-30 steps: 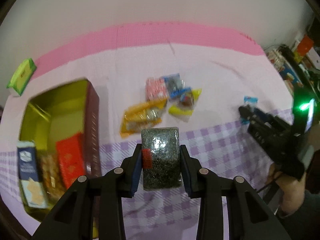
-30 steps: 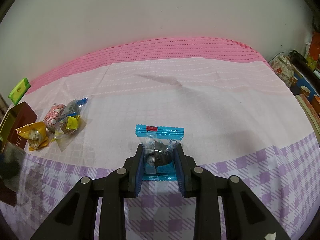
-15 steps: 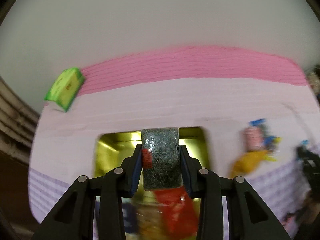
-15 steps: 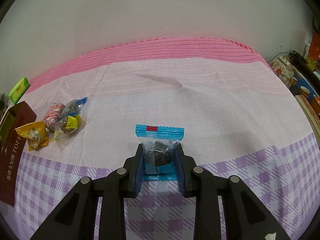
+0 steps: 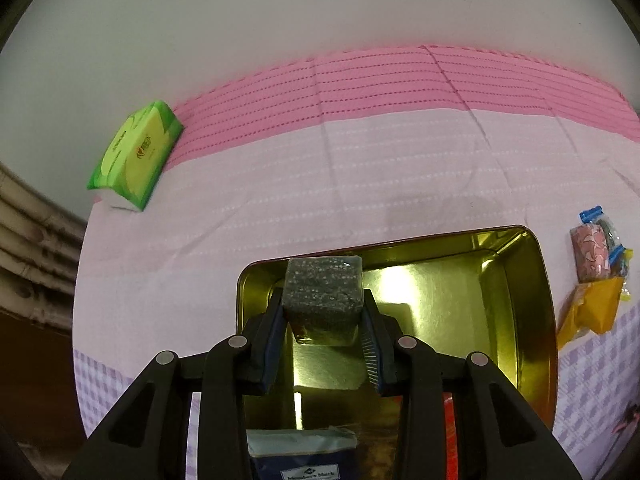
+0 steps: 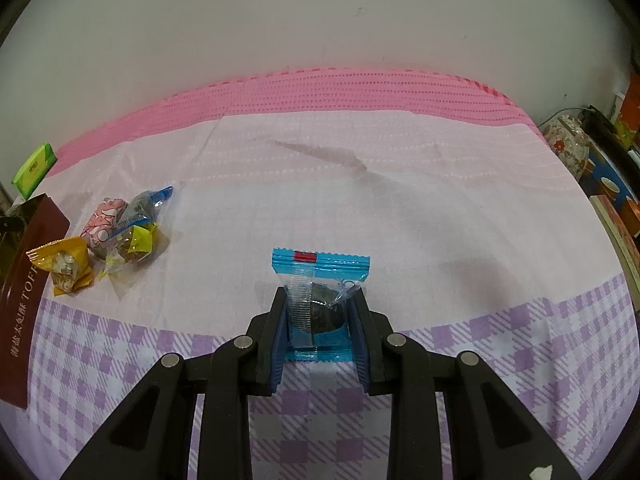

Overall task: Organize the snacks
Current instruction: 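Carry the grey block into the tin and open the left gripper, then lower the blue-edged candy into the tin and open the right gripper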

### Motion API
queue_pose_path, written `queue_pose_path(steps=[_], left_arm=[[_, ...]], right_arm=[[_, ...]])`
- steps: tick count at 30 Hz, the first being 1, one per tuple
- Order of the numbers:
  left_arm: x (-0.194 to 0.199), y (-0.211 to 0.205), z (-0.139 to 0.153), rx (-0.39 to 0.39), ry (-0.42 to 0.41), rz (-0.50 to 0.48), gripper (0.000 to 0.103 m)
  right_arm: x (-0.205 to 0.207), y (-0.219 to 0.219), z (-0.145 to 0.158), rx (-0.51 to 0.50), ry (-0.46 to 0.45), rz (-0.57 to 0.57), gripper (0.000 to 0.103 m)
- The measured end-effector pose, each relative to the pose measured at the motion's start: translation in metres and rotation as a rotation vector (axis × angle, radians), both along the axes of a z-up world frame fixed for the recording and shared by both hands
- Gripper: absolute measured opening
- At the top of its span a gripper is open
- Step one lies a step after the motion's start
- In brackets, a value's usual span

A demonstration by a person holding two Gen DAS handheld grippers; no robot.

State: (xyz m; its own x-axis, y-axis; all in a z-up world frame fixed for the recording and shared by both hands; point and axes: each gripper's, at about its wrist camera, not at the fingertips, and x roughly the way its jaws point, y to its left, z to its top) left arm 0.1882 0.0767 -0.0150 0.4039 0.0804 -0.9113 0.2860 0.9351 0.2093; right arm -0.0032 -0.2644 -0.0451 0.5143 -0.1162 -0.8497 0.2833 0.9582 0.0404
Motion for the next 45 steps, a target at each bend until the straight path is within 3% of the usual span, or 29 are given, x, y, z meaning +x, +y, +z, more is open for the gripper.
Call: queue_pose_path(steps=[18, 30, 38, 45], left_arm=[[0.006, 0.005, -0.019, -0.015, 0.016, 0.053, 0.036], [-0.013, 0.022, -0.019, -0.003, 0.101, 0.070, 0.036], [-0.008, 0.020, -0.021, -0.002, 0.095, 0.090, 0.037], [-0.011, 0.025, -0.006, -0.053, 0.050, 0.086, 0.037]], right_arm=[[0.002, 0.001, 0.001, 0.004, 0.012, -0.011, 0.028], [0.003, 0.003, 0.001, 0.003, 0.016, -0.012, 0.028], [0.004, 0.003, 0.002, 0.008, 0.028, -0.017, 0.029], [0.005, 0.005, 0.003, 0.006, 0.043, -0.022, 0.029]])
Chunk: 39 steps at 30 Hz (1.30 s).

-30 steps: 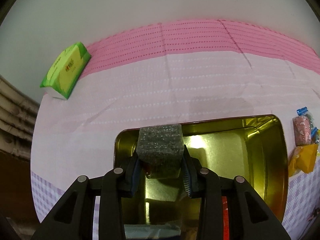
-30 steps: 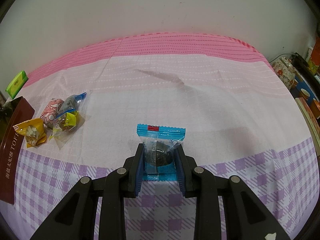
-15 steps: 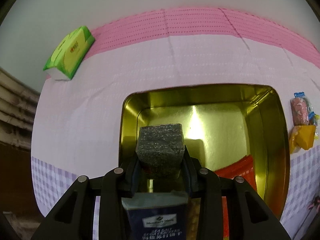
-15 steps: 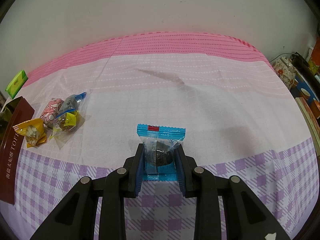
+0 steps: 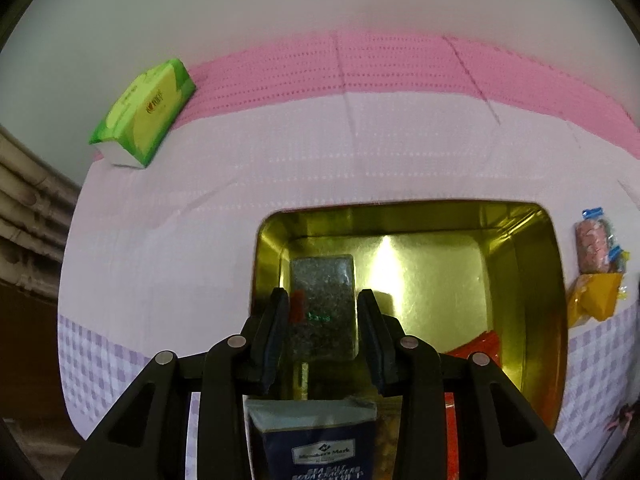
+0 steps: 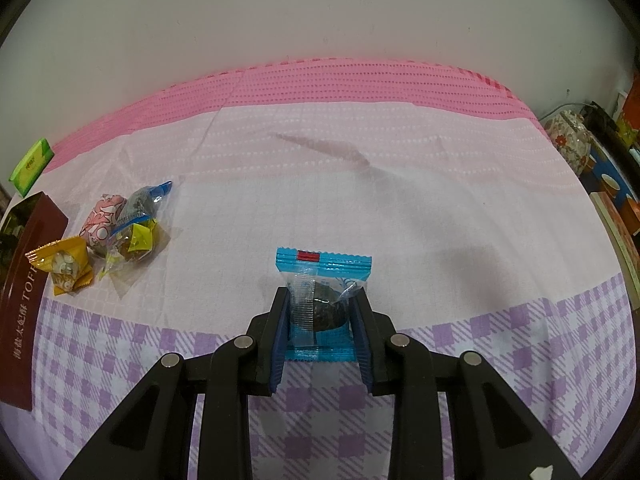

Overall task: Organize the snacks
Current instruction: 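Lower the blue-edged candy into the tin and open the right gripper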

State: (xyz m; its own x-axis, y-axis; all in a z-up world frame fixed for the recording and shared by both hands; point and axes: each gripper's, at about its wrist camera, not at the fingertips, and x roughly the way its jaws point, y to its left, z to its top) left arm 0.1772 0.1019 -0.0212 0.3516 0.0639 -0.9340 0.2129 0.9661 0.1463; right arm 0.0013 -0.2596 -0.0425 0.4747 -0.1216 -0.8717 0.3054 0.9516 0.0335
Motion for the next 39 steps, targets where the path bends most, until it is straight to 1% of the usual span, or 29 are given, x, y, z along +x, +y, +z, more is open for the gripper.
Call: queue_pose_path(steps=[6, 8, 9, 10, 11, 13, 16, 20, 22, 25, 28, 31, 33, 35, 37, 39], left_arm=[[-0.014, 0.015, 0.023, -0.047, -0.067, 0.026, 0.038], [-0.025, 0.020, 0.032, -0.027, -0.109, 0.054, 0.039], [-0.032, 0.023, 0.038, -0.032, -0.134, 0.057, 0.040], [-0.040, 0.026, 0.043, -0.041, -0.159, 0.066, 0.043], [-0.046, 0.029, 0.047, -0.045, -0.179, 0.076, 0.048], [-0.062, 0.034, 0.053, -0.052, -0.219, 0.089, 0.054], [-0.082, 0.040, 0.057, -0.043, -0.267, 0.103, 0.055], [-0.098, 0.056, 0.057, -0.064, -0.287, 0.152, 0.059], [-0.102, 0.065, 0.056, -0.073, -0.293, 0.181, 0.059], [-0.106, 0.078, 0.055, -0.065, -0.301, 0.225, 0.061], [-0.112, 0.093, 0.054, -0.065, -0.308, 0.269, 0.063], [-0.119, 0.109, 0.051, -0.048, -0.316, 0.319, 0.063], [-0.122, 0.119, 0.048, -0.037, -0.316, 0.345, 0.063], [-0.121, 0.127, 0.045, -0.043, -0.300, 0.368, 0.063], [-0.120, 0.135, 0.044, -0.049, -0.298, 0.398, 0.063], [-0.120, 0.138, 0.042, -0.033, -0.298, 0.409, 0.063]], right_arm=[[0.002, 0.001, 0.000, -0.006, 0.016, 0.000, 0.027], [0.003, 0.003, 0.001, -0.012, 0.022, 0.002, 0.026], [0.003, 0.004, 0.001, -0.013, 0.024, 0.002, 0.026], [0.004, 0.004, 0.001, -0.013, 0.026, 0.001, 0.026], [0.004, 0.005, 0.001, -0.014, 0.030, 0.000, 0.026], [0.006, 0.006, 0.002, -0.011, 0.036, -0.005, 0.025], [0.005, 0.009, 0.008, -0.009, 0.030, -0.020, 0.025], [0.006, 0.020, 0.025, 0.001, 0.001, -0.010, 0.025], [0.010, 0.033, 0.039, 0.007, -0.027, 0.021, 0.025], [0.018, 0.055, 0.055, 0.024, -0.060, 0.071, 0.025], [0.029, 0.087, 0.070, 0.046, -0.094, 0.144, 0.025], [0.042, 0.123, 0.082, 0.074, -0.118, 0.229, 0.025], [0.051, 0.149, 0.088, 0.092, -0.127, 0.289, 0.025], [0.061, 0.173, 0.091, 0.114, -0.130, 0.340, 0.026], [0.071, 0.195, 0.090, 0.127, -0.121, 0.383, 0.026], [0.079, 0.214, 0.089, 0.128, -0.113, 0.415, 0.026]])
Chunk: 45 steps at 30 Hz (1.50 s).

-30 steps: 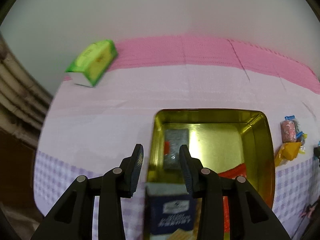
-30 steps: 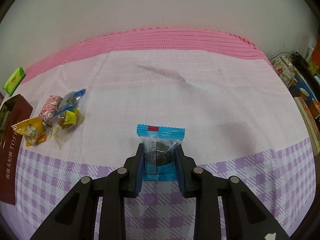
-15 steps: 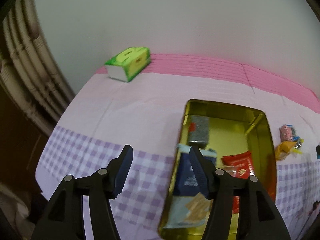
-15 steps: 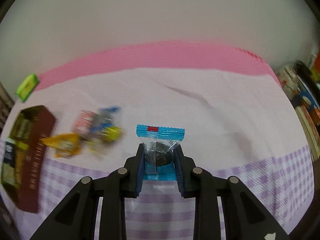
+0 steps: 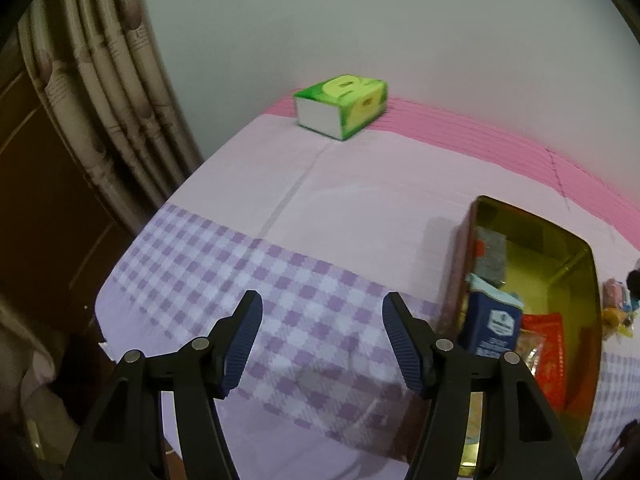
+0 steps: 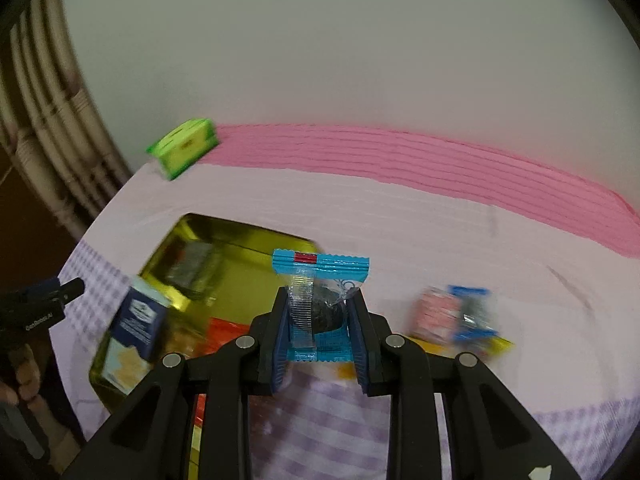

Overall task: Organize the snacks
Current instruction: 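Lower the blue-edged candy into the tin and open the right gripper, then move the right gripper to the yellow candy packet and grasp it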

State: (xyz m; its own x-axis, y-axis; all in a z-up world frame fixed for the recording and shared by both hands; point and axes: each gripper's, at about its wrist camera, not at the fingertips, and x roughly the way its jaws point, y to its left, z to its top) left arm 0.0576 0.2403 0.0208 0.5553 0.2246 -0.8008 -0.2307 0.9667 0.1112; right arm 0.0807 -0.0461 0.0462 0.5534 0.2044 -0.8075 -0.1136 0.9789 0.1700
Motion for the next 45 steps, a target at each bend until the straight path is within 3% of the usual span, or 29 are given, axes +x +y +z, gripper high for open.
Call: queue_pose_path(steps=[11, 27, 30, 39, 45], left_arm=[[0.004, 0.008, -0.008, 0.014, 0.036, 0.022, 0.064], [0.004, 0.004, -0.009, 0.016, 0.040, 0.011, 0.064], [0.004, 0.003, -0.009, 0.017, 0.039, 0.009, 0.064], [0.006, 0.000, -0.011, 0.016, 0.047, 0.002, 0.064], [0.006, 0.000, -0.010, 0.015, 0.046, -0.001, 0.064]], right_arm=[[0.038, 0.059, -0.034, -0.083, 0.107, 0.113, 0.026], [0.051, 0.071, -0.058, -0.083, 0.168, 0.104, 0.030], [0.049, 0.069, -0.054, -0.071, 0.154, 0.093, 0.045], [0.025, 0.053, -0.015, -0.022, 0.068, 0.080, 0.045], [-0.003, 0.005, 0.007, -0.021, 0.039, 0.001, 0.046]])
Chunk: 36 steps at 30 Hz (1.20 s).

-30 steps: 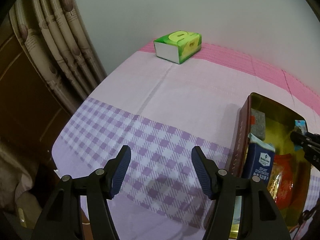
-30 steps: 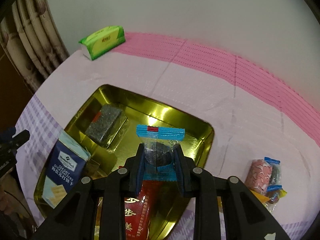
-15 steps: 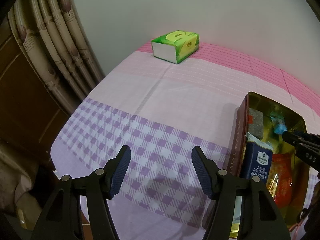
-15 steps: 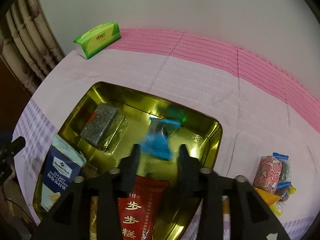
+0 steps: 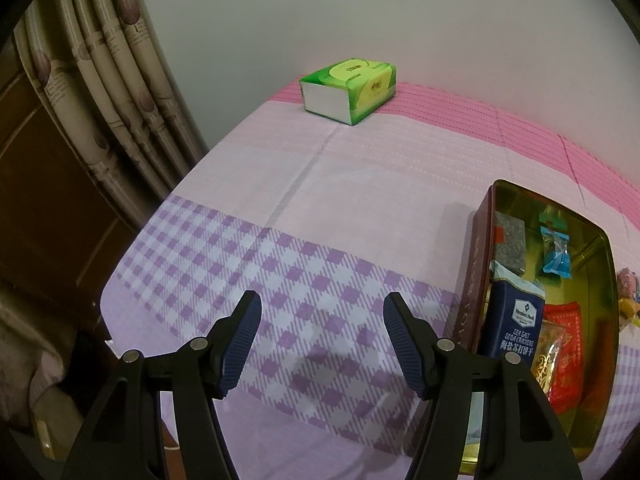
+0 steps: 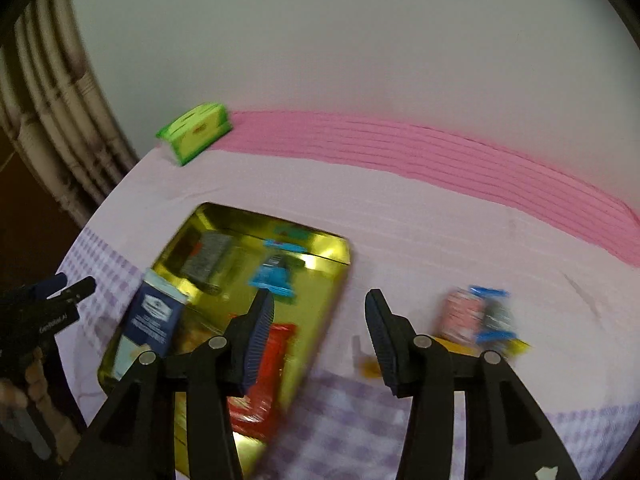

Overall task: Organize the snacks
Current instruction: 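Move the right gripper to the yellow candy packet and grasp it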

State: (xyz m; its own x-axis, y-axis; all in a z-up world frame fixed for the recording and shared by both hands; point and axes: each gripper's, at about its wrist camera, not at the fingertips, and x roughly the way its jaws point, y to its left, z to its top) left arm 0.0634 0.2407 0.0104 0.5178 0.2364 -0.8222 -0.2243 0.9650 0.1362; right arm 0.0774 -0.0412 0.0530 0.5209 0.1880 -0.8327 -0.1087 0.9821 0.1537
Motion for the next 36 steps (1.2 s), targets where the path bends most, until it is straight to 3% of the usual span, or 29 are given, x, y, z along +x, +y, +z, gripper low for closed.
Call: queue_pose_path(steps=[8, 12, 23, 30, 36], left_arm=[[-0.001, -0.003, 0.000, 0.014, -0.001, 0.000, 0.064], [-0.001, -0.005, 0.000, 0.023, 0.003, -0.002, 0.064], [-0.002, -0.006, -0.003, 0.026, 0.014, -0.003, 0.064], [-0.002, -0.006, -0.005, 0.034, 0.016, -0.004, 0.064], [-0.002, -0.006, -0.007, 0.048, 0.015, -0.004, 0.064]], right_arm=[[-0.015, -0.089, -0.014, -0.030, 0.083, -0.195, 0.046], [-0.016, -0.112, -0.025, -0.015, 0.126, -0.247, 0.046], [-0.002, -0.121, -0.067, 0.036, 0.210, -0.341, 0.046], [0.001, -0.115, -0.078, -0.086, 0.174, -0.315, 0.046], [-0.017, -0.134, -0.087, -0.115, 0.150, -0.320, 0.036]])
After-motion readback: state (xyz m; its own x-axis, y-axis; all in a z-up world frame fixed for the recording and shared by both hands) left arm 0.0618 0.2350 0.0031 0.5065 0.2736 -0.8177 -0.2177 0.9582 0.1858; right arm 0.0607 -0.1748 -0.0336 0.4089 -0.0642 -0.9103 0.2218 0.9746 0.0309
